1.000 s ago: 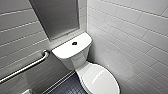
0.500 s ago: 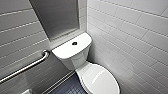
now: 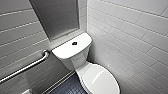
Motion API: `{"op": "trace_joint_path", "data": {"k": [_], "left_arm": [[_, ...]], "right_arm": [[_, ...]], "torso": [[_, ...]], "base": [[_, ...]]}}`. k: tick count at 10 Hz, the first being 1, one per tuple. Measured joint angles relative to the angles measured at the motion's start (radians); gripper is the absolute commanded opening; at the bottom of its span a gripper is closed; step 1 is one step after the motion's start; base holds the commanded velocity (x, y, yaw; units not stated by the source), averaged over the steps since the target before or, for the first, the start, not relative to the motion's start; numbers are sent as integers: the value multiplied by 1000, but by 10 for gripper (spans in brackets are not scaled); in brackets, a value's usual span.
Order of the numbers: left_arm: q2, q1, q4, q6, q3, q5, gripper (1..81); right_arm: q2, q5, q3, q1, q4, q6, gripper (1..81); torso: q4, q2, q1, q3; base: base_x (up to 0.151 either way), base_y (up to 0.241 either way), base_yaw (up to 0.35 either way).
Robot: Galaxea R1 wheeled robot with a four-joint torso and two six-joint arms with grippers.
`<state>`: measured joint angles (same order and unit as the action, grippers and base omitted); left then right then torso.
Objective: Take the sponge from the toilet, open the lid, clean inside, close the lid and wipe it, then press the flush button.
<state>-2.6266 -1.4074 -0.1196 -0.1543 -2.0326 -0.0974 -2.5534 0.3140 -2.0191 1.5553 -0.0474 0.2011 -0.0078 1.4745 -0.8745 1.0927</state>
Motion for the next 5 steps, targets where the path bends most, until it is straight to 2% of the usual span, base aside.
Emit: {"op": "trace_joint_path", "data": {"k": [3, 5], "left_arm": [[-17, 0, 0, 0, 0, -3, 811], [-22, 0, -1, 0, -1, -3, 811]], "right_arm": [[217, 29, 332, -75, -1, 22, 10], [316, 42, 473, -126, 0, 30, 10]], "torso": [[0, 0, 0, 0], [0, 0, 0, 0]], "base": [[0, 0, 0], [0, 0, 0]]}}
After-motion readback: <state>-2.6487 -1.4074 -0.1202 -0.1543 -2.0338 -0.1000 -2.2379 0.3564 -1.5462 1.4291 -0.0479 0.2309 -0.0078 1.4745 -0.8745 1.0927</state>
